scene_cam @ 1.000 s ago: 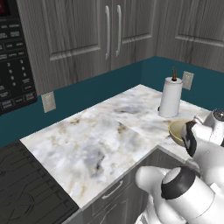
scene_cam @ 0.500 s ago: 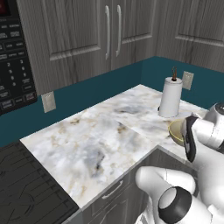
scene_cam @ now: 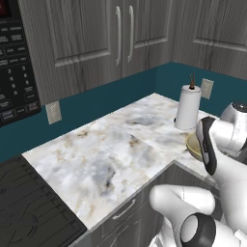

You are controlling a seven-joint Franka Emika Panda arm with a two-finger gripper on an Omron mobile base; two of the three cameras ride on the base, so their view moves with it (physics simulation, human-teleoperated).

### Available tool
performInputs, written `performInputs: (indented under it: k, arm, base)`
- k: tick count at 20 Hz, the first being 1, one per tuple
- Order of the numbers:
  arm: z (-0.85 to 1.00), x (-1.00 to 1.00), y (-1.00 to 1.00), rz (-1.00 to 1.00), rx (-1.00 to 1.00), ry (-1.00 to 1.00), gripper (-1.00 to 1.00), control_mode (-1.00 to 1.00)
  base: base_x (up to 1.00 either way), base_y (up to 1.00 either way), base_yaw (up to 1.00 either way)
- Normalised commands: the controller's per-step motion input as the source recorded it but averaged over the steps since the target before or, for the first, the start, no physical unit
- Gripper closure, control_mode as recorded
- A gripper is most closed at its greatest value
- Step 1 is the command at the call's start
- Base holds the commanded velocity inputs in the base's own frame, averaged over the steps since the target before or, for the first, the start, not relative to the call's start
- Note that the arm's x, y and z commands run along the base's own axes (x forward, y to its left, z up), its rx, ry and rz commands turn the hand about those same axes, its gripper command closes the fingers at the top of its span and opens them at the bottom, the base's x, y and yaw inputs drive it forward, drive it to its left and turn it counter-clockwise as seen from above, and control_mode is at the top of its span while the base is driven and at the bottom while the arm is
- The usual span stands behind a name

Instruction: Pick the cup and bowl from the counter and place them on the counter next to the sink.

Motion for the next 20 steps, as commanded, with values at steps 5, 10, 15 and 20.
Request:
performInputs:
  k: [5, 10, 15, 20]
  arm:
    - [0.39, 0.02, 0.42, 0.39, 0.01, 0.17, -1.00, -1.00]
    - [0.15, 0.00, 0.52, 0.30, 0.00, 0.12, -1.00, -1.00]
    - [0.00, -0.02, 0.67, 0.24, 0.00, 0.03, -1.00, -1.00]
    - [0.00, -0.06, 0.61, 0.17, 0.00, 0.00, -1.00, -1.00]
  base:
    - [0.00, 0.00, 0.00]
    - [0.00, 0.00, 0.00]
    - [0.00, 0.00, 0.00]
    - [0.00, 0.00, 0.00]
